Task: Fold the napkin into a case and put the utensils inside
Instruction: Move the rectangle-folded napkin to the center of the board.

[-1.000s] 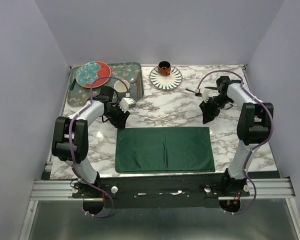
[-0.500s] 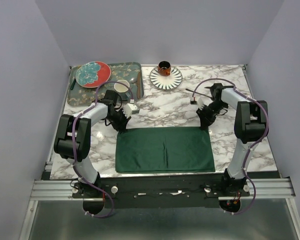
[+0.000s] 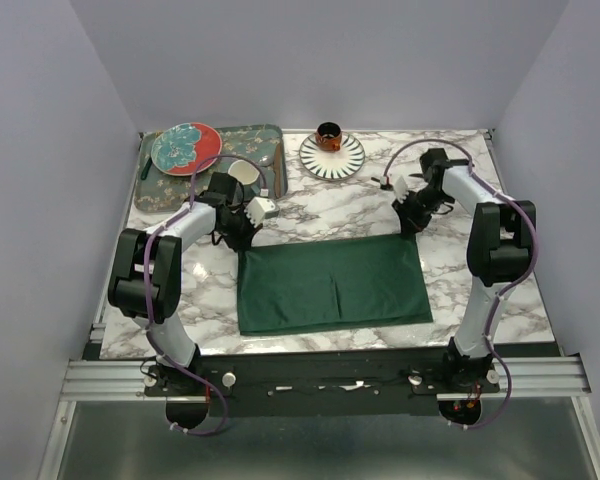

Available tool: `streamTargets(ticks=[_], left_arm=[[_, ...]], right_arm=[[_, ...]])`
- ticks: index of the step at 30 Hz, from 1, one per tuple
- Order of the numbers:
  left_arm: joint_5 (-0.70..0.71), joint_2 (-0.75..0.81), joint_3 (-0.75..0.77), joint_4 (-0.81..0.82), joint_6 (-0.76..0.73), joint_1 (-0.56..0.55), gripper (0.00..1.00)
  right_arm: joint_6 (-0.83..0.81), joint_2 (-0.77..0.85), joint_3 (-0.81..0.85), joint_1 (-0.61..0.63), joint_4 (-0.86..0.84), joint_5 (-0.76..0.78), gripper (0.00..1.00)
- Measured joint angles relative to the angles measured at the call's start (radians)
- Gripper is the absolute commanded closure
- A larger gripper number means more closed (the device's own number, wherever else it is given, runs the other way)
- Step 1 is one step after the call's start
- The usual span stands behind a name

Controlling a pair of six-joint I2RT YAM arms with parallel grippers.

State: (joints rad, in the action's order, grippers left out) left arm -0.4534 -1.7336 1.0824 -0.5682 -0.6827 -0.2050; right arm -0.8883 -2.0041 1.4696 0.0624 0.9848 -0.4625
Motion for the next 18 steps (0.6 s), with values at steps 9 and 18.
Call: streamTargets(ticks=[9, 18], left_arm=[[0.089, -0.05, 0.129, 0.124, 0.01, 0.0, 0.79], [0.119, 0.034, 0.089, 0.136, -0.006, 0.001, 0.6]], right_arm=[[0.078, -0.05, 0.198, 0.002, -0.08, 0.066, 0.7], [0.12, -0.054, 0.182, -0.012, -0.084, 0.129, 0.49]])
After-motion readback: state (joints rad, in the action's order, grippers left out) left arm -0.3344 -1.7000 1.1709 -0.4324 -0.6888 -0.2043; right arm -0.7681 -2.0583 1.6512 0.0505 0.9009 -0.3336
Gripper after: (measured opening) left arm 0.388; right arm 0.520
